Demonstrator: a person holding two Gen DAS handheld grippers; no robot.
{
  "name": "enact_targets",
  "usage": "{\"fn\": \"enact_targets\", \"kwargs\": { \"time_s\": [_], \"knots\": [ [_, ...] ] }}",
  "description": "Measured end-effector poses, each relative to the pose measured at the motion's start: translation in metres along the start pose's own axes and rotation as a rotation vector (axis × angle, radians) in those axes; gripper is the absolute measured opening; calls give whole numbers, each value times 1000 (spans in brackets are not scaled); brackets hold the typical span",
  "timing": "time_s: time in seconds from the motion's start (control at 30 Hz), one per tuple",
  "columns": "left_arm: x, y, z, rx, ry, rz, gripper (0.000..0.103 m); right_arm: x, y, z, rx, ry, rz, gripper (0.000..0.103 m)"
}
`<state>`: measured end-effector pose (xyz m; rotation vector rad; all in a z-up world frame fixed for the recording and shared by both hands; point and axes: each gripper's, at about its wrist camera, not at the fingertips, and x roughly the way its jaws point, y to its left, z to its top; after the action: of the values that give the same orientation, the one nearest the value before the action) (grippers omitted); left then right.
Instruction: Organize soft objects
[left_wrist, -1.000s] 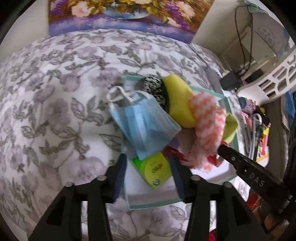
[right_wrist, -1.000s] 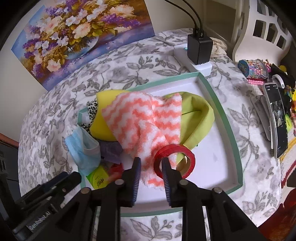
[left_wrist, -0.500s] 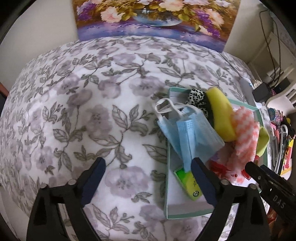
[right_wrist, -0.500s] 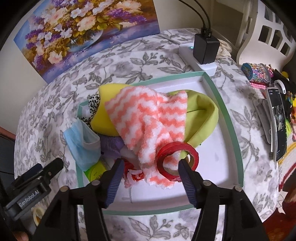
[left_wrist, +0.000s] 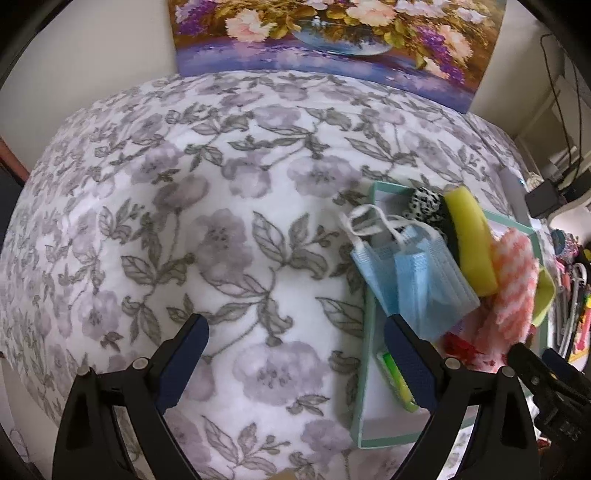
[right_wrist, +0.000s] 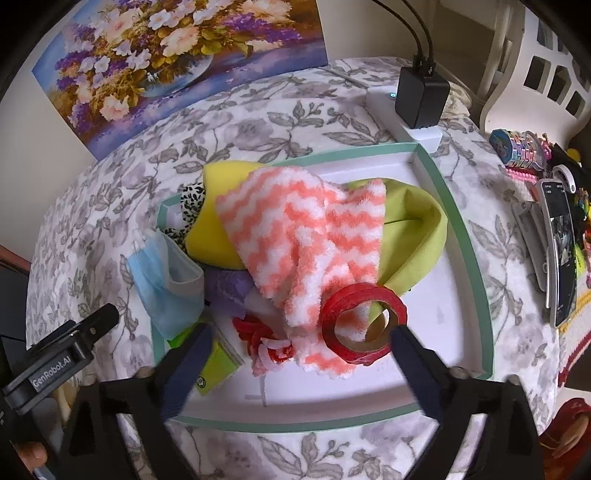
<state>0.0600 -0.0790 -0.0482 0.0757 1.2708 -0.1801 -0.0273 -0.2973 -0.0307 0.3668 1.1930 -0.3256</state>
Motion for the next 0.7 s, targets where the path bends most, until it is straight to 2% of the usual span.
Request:
{"fn": "enact_targets", "kwargs": {
  "time_s": [0.07, 0.47, 0.7],
  "knots": [
    [-1, 3, 1, -9, -14, 21, 102, 0, -1, 0, 2, -4, -6, 103],
    [-7, 20, 6, -85, -66, 11, 102, 1, 2, -1, -9, -8, -16, 103],
    [-15, 25, 2, -97, -85, 15, 102, -7, 2, -4, -4, -22, -7, 103]
  ]
}}
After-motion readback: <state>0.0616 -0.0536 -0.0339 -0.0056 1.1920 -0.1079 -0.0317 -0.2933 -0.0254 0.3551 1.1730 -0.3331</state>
